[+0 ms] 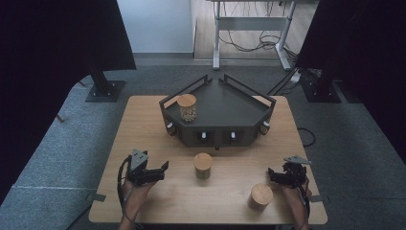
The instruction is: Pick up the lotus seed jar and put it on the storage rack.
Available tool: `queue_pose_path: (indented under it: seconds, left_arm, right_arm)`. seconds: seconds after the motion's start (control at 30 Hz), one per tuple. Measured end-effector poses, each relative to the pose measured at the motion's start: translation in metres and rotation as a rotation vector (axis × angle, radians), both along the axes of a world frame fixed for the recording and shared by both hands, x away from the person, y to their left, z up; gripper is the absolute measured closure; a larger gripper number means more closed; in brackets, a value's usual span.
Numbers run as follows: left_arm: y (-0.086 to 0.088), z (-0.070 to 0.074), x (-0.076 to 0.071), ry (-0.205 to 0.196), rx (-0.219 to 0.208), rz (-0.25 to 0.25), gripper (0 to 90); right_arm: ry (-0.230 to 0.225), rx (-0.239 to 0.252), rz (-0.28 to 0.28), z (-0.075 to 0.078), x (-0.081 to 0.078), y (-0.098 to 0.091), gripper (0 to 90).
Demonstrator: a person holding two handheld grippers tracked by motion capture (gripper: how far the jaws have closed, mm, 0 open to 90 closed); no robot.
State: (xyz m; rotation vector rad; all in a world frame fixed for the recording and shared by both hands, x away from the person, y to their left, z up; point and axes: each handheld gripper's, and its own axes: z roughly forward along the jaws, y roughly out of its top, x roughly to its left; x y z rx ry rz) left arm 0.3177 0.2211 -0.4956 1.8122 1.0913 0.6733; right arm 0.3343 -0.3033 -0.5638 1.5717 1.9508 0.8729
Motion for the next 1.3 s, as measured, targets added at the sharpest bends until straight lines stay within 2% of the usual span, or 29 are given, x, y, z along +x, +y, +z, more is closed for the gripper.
queue_pose_path:
  seconds: [0.43,1.17,1.27,1.3]
  left_arm:
    - [0.009,-0.012,-0.007,0.023,-0.002,0.030,5.4]
    - [0.014,-0.042,-0.005,0.094,0.069,0.065,5.6]
    - [0.014,-0.043,-0.003,0.103,0.070,0.071,5.3]
    - [0.014,-0.044,-0.003,0.106,0.073,0.073,5.2]
  right_arm:
    - [0.001,-0.001,0.001,0.000,-0.001,0.001,7.4]
    - [0.002,0.000,0.001,0.000,-0.003,0.002,6.8]
    - [0.001,0.011,0.015,0.000,-0.004,0.001,6.7]
    - [-0.002,0.034,0.015,0.000,-0.005,0.000,6.6]
